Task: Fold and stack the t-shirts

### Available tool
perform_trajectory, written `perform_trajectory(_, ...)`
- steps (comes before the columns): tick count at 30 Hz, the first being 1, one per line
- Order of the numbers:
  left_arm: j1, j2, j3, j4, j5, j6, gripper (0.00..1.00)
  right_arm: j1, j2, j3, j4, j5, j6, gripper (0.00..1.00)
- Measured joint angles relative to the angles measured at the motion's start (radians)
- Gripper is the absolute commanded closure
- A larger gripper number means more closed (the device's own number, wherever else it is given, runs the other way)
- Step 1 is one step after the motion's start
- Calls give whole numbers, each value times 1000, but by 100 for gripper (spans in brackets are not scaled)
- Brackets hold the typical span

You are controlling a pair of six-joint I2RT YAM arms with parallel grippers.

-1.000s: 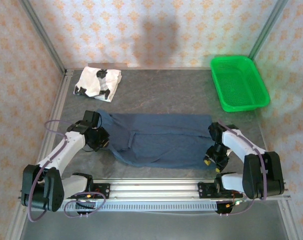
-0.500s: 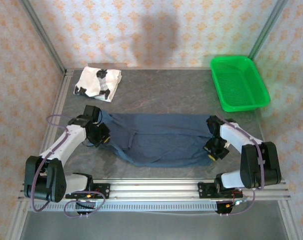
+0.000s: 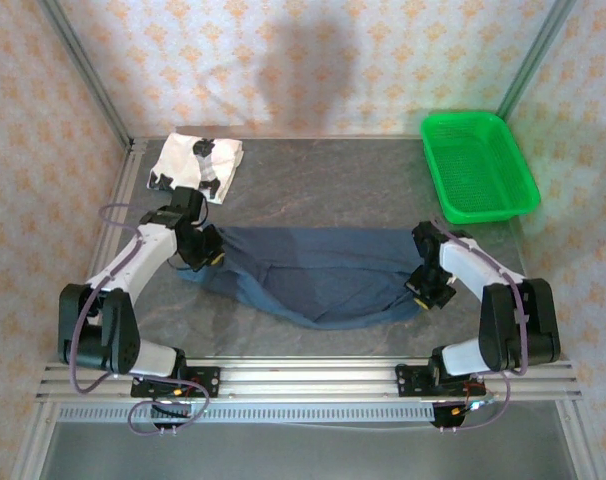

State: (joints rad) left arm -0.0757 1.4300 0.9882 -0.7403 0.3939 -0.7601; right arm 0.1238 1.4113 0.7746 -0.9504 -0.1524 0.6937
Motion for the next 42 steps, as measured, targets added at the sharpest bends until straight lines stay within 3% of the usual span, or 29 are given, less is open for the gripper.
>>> perform_trajectory(22, -36, 375, 319, 4, 17, 114, 96, 0, 31, 11, 18, -1, -32, 100)
perform_trajectory(23, -36, 385, 324, 5, 17, 115, 91, 0, 32, 11, 18, -2, -33, 100)
perform_trajectory(26, -36, 409, 340, 8, 18, 122, 55, 0, 35, 11, 23, -5, -34, 100)
perform_trajectory(31, -36, 405, 343, 12, 16, 119, 32, 0, 35, 11, 26, -8, -37, 100)
perform_trajectory(37, -33, 184, 255, 14, 3, 81, 26, 0, 35, 11, 29, -12, -42, 100)
perform_trajectory(42, -6, -79, 11, 64, 4, -7, 27, 0, 35, 11, 34, -19, -53, 100)
